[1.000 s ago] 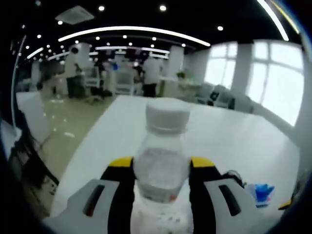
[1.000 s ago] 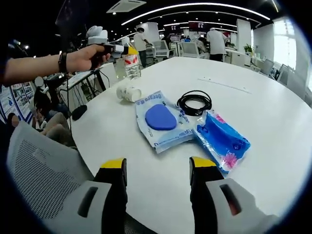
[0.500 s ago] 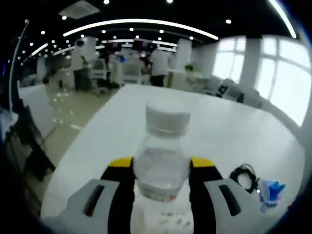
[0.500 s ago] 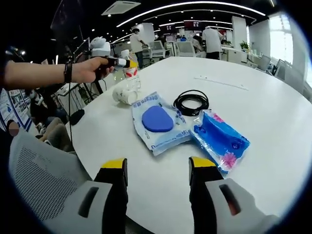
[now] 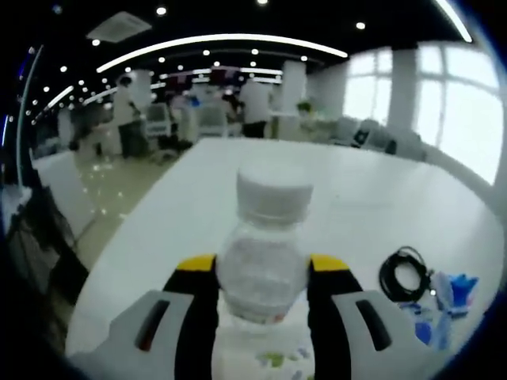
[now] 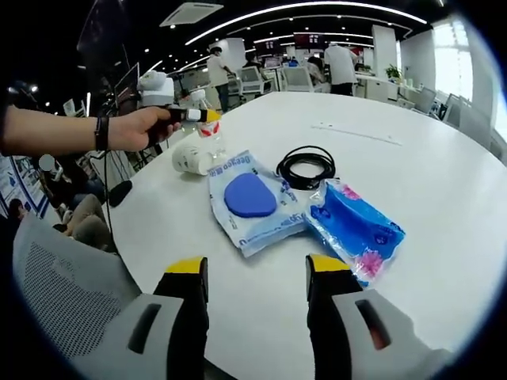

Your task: Arrange the tabletop items into an orderly group along one side of the table until the central work area is clear of visible clutter.

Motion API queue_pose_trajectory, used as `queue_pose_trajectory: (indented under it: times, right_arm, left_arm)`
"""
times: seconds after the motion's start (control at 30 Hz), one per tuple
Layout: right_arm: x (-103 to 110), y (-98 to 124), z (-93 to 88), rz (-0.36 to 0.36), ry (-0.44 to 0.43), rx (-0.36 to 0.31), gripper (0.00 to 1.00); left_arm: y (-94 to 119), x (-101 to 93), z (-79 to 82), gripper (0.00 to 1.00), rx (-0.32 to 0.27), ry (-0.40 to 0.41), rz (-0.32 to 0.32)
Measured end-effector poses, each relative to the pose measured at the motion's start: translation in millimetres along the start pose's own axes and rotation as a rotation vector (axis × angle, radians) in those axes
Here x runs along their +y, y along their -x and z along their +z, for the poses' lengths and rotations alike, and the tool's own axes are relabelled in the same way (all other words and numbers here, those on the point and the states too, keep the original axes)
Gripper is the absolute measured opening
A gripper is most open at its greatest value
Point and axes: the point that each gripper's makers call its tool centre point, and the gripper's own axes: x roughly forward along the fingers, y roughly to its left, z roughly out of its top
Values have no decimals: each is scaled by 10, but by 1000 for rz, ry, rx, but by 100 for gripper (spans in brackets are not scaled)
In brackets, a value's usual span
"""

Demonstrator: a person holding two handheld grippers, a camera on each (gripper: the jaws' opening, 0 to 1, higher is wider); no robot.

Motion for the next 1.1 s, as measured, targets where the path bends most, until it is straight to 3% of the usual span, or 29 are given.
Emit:
queue_pose_trajectory:
  times: [0.23,0.33,0.43,0.8,1.1]
  right_arm:
    - [21,4,-29,7,-9,1,49]
    - [12,10,-21,9,-15,-3,50]
    - [28,-1,-21,15,-16,-4,51]
    - [35,-15,-35,20,-21,-7,55]
    - [77,-27,-53,29,-16,-8,56]
  left_arm:
    - [46,-15,21,42,21,31,-34]
    - [117,-47,96,51,4,39,-57]
    - [181,-130,137,58,-6,122,-120]
    - [575,-119,204,58,-27,98,-138]
    - [903,-79,91,59,-13,68,-151]
